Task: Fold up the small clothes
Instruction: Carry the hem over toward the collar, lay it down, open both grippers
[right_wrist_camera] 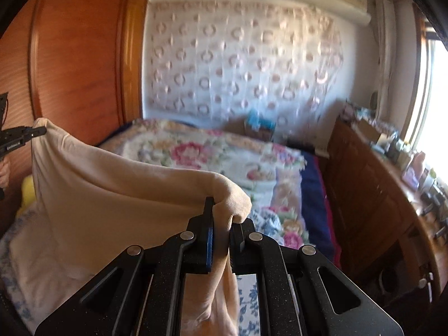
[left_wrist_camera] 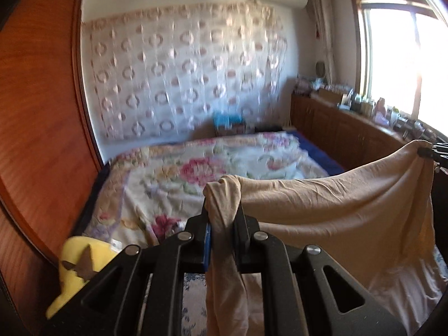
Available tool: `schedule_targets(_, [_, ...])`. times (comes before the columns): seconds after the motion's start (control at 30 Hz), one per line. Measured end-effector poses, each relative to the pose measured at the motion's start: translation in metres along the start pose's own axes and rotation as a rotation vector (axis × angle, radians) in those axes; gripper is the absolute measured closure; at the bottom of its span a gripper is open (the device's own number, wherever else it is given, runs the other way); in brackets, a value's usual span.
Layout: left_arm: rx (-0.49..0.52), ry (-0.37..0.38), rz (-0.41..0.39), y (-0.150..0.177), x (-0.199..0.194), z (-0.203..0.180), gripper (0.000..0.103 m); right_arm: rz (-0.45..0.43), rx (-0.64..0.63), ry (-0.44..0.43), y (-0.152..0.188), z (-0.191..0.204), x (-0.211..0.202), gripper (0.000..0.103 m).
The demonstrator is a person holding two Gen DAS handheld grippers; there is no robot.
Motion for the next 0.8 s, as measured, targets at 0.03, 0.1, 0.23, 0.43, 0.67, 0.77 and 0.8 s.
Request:
schedule_targets(0.03, [-0.001,0.001,0.016,0.003,0.01,0.0,0.092,0.018,0.007,-0.006,0.003,-0.004,0.015,0.097])
schedule_targets(0.1, [0.001,-0.001,0.051,0.011,0.036,0.0,0.091,0.055,0.025,-0.015,0.013,-0.011,0.045,0.097])
schedule_targets(0.23, [0.007,0.009,0.108,0.025,0.073,-0.004,0.088,0.129,0.035,-0.02,0.035,-0.023,0.097,0.097])
schedule_targets(0.43, [0.041,0.032,0.149,0.031,0.095,-0.006,0.08,0.202,0.049,-0.027,0.06,-0.03,0.144,0.097])
schedule_targets(0.67, [0.049,0.036,0.151,0.031,0.078,0.005,0.061,0.25,0.065,-0.014,0.071,-0.032,0.17,0.097])
schedule_targets(0.77, [0.039,0.069,0.183,0.042,0.064,0.005,0.055,0.269,0.063,-0.007,0.073,-0.029,0.177,0.097])
schedule_targets(0.8, [0.037,0.076,0.196,0.047,0.06,0.005,0.055,0.273,0.066,-0.006,0.074,-0.029,0.178,0.097])
Point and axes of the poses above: each gripper's, at about its wrist camera, not at the fingertips, and x roughly the way its jaws point, z to its left, y to its underside, the point moved 7 cm from there along x, roughly the way its jaws point, and after that the axes turned 6 degrees about -x, right-handed, at the moved point
